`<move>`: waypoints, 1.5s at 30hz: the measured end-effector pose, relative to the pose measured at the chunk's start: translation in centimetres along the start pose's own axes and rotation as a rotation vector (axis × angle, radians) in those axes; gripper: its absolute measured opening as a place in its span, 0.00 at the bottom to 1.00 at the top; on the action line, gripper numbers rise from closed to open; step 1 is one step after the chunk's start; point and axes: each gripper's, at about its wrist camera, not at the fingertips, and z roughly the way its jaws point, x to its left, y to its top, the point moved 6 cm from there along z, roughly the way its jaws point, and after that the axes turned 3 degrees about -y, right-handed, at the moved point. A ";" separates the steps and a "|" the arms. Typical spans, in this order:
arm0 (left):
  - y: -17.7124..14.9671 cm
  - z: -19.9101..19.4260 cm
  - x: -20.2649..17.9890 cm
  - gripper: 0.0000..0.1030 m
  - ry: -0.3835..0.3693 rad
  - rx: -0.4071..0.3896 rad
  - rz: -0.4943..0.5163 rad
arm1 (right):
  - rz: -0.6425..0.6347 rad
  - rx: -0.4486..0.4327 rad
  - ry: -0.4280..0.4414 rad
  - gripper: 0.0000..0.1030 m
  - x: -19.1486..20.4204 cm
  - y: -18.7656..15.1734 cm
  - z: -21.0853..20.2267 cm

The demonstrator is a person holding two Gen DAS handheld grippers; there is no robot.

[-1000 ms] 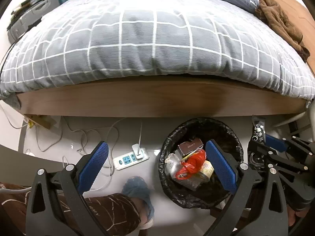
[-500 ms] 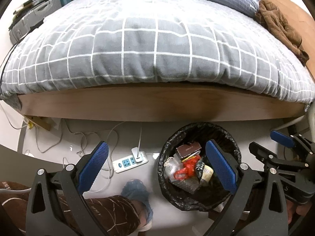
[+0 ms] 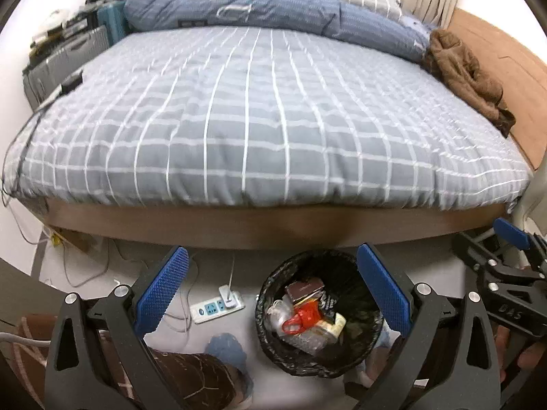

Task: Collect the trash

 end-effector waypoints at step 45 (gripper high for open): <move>0.4 -16.6 -5.1 0.94 0.007 -0.152 0.052 | 0.084 -0.169 -0.051 0.93 -2.5 1.2 -17.9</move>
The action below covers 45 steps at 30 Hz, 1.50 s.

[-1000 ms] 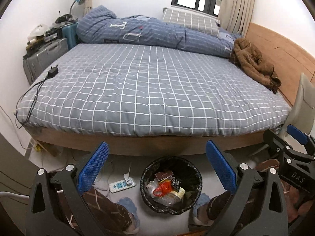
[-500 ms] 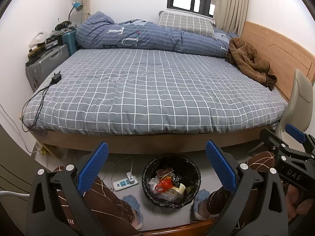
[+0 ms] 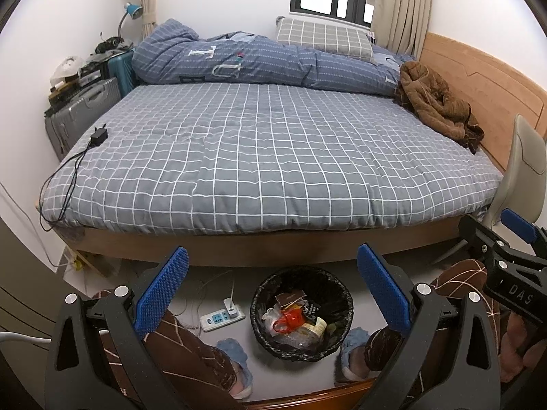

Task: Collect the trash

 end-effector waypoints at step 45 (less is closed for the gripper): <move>-0.1 0.5 -0.4 0.94 0.057 -0.006 0.032 | -0.015 0.011 0.006 0.93 1.1 -0.7 0.9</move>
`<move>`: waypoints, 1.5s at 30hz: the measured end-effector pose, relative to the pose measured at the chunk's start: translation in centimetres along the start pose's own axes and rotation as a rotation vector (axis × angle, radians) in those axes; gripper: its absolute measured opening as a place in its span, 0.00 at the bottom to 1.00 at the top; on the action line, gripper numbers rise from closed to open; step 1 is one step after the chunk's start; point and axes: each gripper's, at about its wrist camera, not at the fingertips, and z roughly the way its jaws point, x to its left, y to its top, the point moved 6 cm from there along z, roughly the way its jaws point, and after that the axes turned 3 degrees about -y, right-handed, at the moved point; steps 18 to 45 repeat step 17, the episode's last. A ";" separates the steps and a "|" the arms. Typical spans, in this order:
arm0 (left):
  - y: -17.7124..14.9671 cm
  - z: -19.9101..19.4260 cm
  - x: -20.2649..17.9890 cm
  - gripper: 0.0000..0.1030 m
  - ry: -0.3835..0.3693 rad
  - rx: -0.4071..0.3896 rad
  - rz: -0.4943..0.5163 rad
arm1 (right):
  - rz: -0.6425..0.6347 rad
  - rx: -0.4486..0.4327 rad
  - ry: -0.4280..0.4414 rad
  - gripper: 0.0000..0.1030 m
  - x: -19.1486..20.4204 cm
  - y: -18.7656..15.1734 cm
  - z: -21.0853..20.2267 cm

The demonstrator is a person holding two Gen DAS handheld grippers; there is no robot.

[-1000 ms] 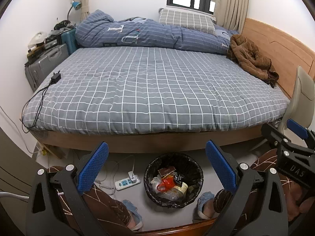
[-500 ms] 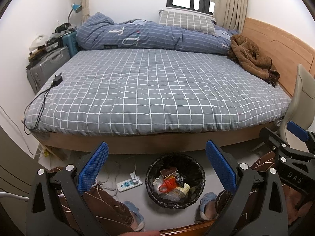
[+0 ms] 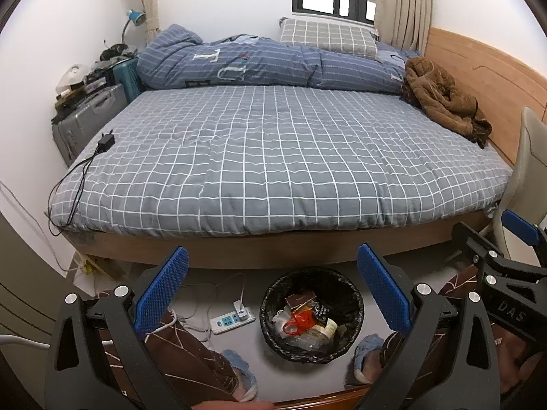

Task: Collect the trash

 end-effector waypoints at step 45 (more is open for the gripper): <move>0.2 0.1 0.7 0.94 -0.017 -0.020 -0.029 | -0.014 -0.027 0.014 0.93 0.1 0.4 0.4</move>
